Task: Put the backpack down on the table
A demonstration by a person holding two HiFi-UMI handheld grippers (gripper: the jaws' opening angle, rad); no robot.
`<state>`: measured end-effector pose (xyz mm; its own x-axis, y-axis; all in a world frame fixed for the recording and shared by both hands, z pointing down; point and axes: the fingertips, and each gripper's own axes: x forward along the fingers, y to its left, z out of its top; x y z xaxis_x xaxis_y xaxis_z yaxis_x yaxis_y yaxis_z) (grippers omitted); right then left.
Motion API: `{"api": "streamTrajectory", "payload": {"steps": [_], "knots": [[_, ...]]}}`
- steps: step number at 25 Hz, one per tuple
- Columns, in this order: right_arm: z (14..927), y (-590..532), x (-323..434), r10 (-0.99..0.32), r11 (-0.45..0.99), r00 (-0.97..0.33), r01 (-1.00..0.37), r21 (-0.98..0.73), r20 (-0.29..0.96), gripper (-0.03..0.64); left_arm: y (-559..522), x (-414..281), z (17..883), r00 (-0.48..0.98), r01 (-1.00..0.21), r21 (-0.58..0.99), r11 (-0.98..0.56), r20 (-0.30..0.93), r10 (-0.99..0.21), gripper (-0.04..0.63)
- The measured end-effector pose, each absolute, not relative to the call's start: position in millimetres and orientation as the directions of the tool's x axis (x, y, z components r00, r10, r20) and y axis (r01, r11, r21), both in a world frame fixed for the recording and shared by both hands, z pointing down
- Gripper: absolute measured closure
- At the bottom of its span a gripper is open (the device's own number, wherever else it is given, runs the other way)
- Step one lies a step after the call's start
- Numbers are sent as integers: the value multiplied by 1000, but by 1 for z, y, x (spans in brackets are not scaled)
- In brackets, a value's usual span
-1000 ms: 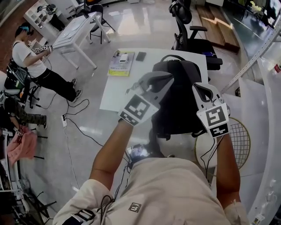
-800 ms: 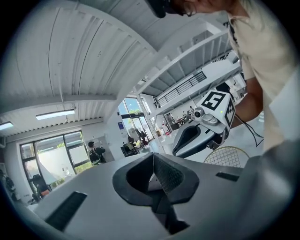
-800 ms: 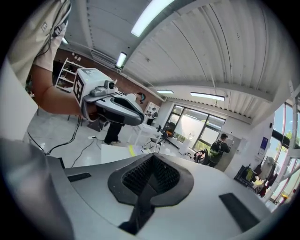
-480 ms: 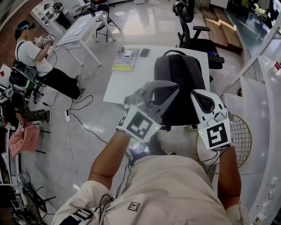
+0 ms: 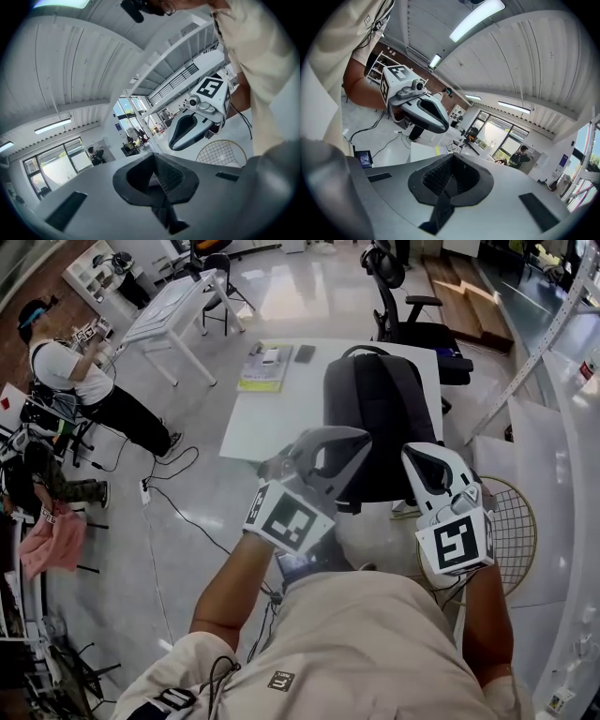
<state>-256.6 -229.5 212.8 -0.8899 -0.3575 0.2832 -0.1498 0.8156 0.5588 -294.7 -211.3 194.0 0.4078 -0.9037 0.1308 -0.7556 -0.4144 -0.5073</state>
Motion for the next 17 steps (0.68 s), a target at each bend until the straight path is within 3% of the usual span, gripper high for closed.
{"api": "streamTrajectory", "payload": {"steps": [17], "knots": [[222, -239, -227, -363, 831, -882, -161, 532, 300, 592, -213, -276, 206, 396, -773, -481, -414, 145, -907, 581]]}}
